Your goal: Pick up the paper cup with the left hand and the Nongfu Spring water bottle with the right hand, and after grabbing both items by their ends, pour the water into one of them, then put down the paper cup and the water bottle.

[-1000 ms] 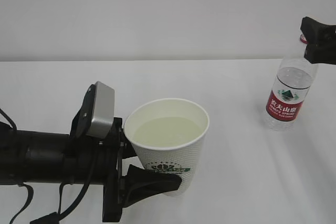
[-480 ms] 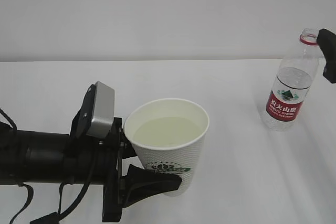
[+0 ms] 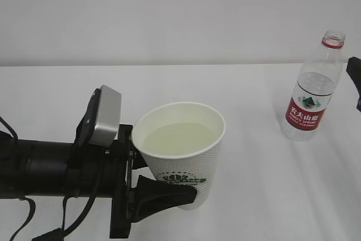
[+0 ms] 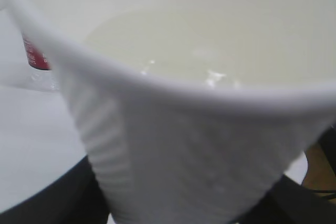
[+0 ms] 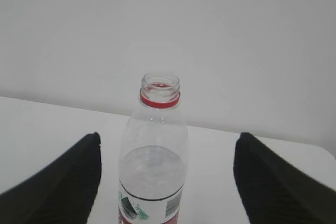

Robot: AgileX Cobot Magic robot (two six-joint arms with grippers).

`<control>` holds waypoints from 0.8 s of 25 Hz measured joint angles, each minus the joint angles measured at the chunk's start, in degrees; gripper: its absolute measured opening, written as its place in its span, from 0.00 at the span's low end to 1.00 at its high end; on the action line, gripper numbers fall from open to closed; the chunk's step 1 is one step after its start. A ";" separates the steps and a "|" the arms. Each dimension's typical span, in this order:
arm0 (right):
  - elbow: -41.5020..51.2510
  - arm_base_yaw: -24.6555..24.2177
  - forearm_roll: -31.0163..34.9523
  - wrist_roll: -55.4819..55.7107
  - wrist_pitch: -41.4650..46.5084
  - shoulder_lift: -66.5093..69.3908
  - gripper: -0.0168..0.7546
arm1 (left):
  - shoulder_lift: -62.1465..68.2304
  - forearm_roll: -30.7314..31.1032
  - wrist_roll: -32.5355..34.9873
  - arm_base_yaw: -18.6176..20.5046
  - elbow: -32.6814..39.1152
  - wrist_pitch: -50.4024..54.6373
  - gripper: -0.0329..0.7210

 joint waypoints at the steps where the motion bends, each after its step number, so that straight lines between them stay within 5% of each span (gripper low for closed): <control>1: 0.30 0.00 0.00 0.37 0.56 -0.22 0.79 | 0.00 0.00 0.00 0.00 0.00 -0.10 0.65; 20: 9.37 0.00 0.00 6.30 -2.70 -1.00 0.79 | 0.00 -5.84 -0.04 0.00 0.00 -0.10 0.65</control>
